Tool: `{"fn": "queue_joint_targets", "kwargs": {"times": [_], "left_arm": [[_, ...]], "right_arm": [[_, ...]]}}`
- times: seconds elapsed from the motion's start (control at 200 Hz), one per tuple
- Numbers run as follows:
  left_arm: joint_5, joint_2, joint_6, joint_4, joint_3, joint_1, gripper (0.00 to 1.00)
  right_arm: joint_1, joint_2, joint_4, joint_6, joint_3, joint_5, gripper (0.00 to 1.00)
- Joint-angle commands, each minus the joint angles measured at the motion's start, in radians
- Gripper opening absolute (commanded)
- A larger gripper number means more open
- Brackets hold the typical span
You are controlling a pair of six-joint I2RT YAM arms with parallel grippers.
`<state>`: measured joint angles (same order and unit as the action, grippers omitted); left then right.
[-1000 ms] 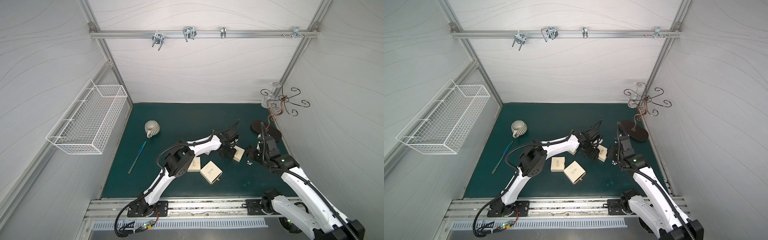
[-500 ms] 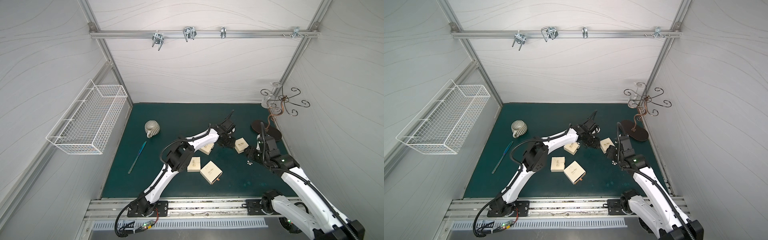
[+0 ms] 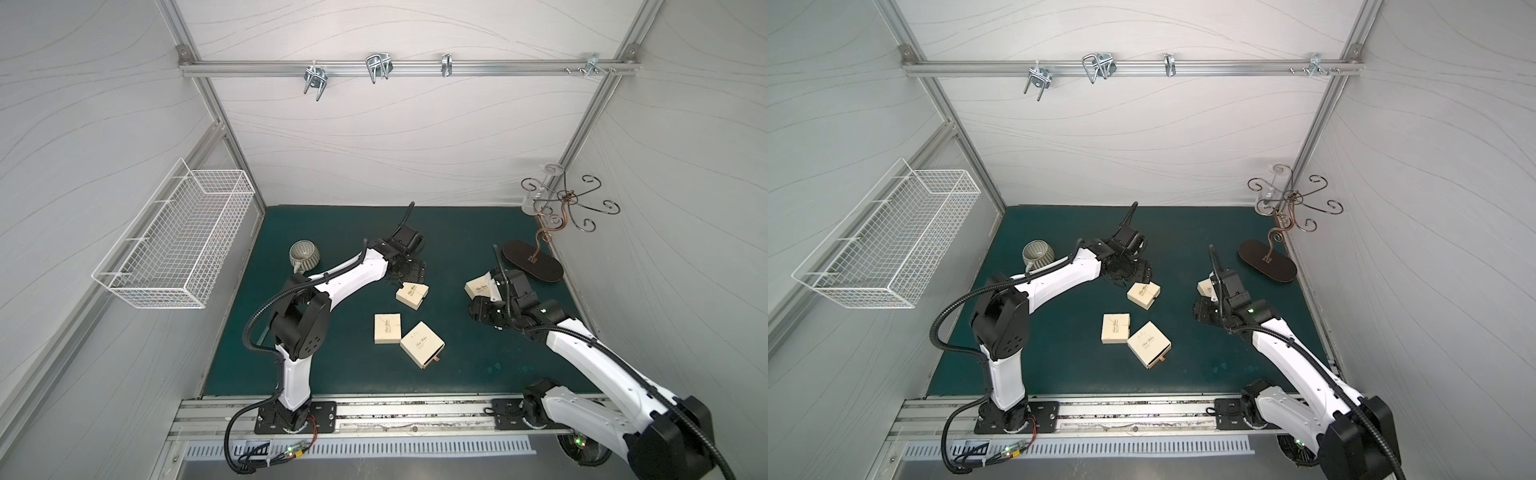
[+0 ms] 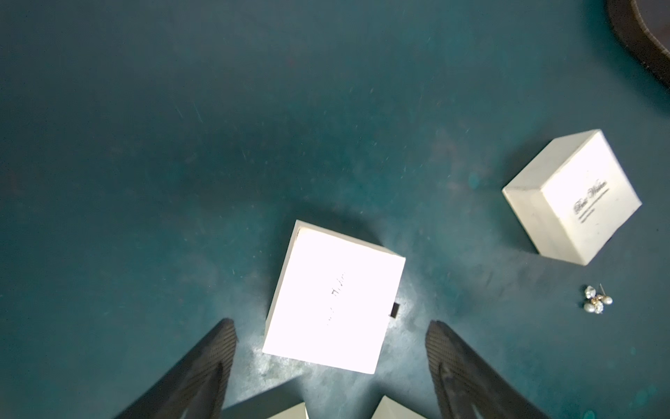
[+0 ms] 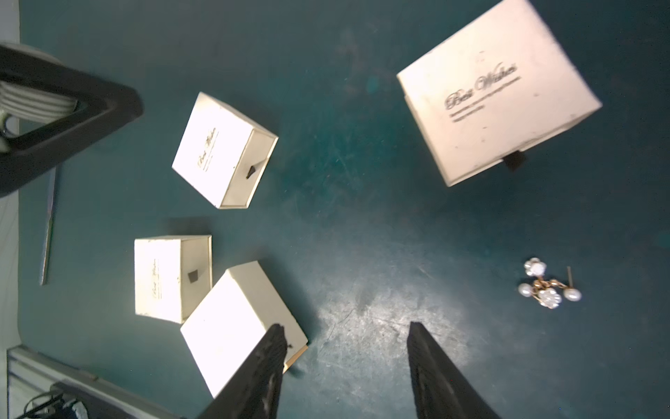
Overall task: Take out the earrings from the drawer-style jewelry box
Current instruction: Move the jewelry box to the center of the board.
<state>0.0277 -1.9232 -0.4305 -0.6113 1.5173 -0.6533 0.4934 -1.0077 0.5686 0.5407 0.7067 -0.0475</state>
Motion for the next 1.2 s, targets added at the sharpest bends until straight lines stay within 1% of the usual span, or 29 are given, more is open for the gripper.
{"fn": "queue_joint_targets", "kwargs": {"times": [0.0,0.08,0.195,0.34,0.45,0.54,0.665,0.745,0.885,0.965,1.076,1.196], "left_arm": [[0.154,-0.048,-0.025,0.045,-0.009,0.043,0.86],[0.192,-0.079,0.004,0.031,0.006,0.045,0.86],[0.281,-0.107,0.004,0.039,-0.012,0.044,0.86],[0.351,-0.115,-0.017,0.128,-0.084,0.026,0.87],[0.362,-0.130,-0.023,0.131,-0.083,-0.011,0.85],[0.377,-0.140,-0.031,0.108,-0.071,-0.046,0.79],[0.379,-0.134,-0.042,0.101,-0.084,-0.093,0.76],[0.399,-0.137,-0.045,0.108,-0.089,-0.114,0.75],[0.416,-0.150,-0.050,0.100,-0.077,-0.129,0.71],[0.408,-0.144,-0.055,0.108,-0.084,-0.131,0.71],[0.360,-0.127,-0.053,0.105,-0.079,-0.127,0.72],[0.360,-0.114,-0.067,0.113,-0.070,-0.106,0.72]], "right_arm": [[0.017,-0.018,-0.003,-0.027,0.038,-0.010,0.57],[0.020,-0.022,0.006,-0.028,0.041,-0.005,0.57],[0.020,-0.038,0.027,-0.031,0.040,0.003,0.57],[0.022,-0.053,0.026,-0.034,0.030,-0.002,0.57],[0.022,-0.064,0.019,-0.035,0.030,-0.012,0.57],[0.022,-0.080,0.023,-0.040,0.030,-0.017,0.57],[0.022,-0.095,0.008,-0.050,0.017,-0.033,0.57],[0.022,-0.097,-0.015,-0.048,0.001,-0.042,0.57],[0.007,-0.118,-0.033,-0.039,-0.011,-0.061,0.56],[-0.026,-0.136,-0.057,-0.032,-0.022,-0.101,0.55],[-0.091,-0.150,-0.086,-0.006,-0.036,-0.160,0.54],[-0.110,-0.147,-0.098,0.002,-0.046,-0.166,0.54]]}}
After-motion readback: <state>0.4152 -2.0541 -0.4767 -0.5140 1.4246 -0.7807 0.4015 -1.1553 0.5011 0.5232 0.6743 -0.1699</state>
